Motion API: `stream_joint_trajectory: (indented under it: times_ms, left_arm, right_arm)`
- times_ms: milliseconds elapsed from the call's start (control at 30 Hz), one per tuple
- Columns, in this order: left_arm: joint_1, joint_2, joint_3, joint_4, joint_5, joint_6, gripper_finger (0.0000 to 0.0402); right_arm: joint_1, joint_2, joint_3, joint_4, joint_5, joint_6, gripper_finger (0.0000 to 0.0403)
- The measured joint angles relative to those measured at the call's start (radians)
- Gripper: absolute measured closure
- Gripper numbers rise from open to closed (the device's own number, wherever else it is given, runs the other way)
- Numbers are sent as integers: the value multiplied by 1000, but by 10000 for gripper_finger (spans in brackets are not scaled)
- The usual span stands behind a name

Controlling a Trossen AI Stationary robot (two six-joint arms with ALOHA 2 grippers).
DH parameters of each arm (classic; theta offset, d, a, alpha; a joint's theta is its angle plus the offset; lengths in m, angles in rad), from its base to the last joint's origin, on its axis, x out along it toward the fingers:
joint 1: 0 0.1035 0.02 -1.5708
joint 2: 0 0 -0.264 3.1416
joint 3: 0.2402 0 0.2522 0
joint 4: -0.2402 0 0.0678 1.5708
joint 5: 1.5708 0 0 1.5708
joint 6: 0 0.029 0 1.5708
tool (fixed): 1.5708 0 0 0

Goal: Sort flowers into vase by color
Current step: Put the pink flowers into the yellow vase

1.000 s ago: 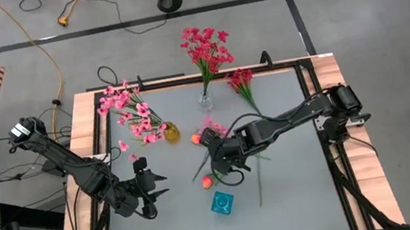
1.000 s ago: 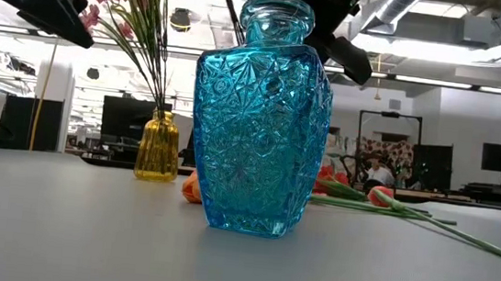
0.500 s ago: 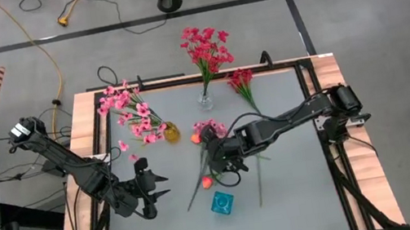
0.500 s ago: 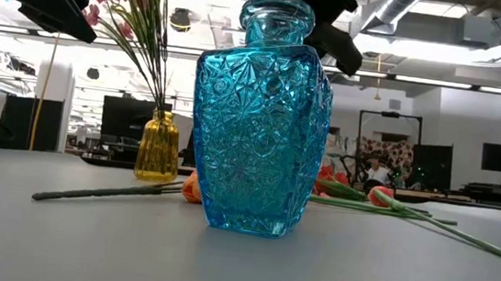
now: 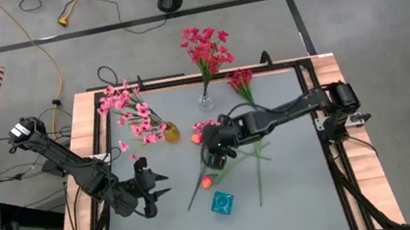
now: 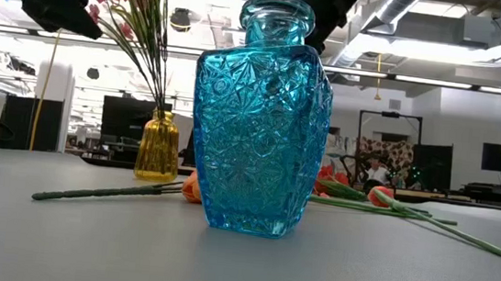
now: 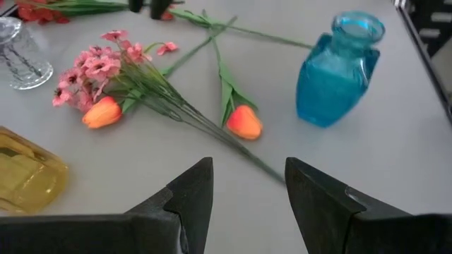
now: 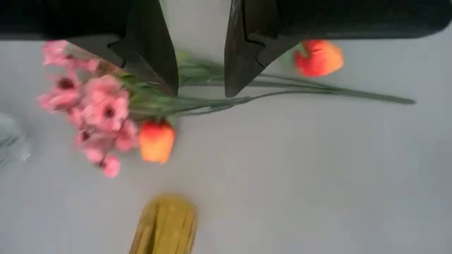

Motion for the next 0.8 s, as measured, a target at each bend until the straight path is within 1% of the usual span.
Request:
stream_joint_trajectory:
  times_ms: [133, 200, 400, 533, 633, 800]
  left_arm:
    - [31, 0, 0, 51, 8, -22, 236]
    - [51, 10, 0, 97, 16, -23, 236]
    - [94, 92, 0, 209, 34, -7, 236]
    - [111, 179, 0, 280, 29, -52, 236]
    - [121, 252, 0, 327, 28, -82, 236]
    - [149, 364, 0, 351, 37, -153, 236]
  right_arm:
    - [-19, -7, -1, -4, -67, 8, 262]
    - [-24, -24, -2, -2, -74, -11, 262]
    - [-12, -114, -2, -1, -7, -51, 262]
    - [-4, -174, -1, -1, 38, -74, 262]
    - [-3, -204, -1, -1, 45, -118, 262]
    - [-9, -228, -1, -11, 88, -180, 262]
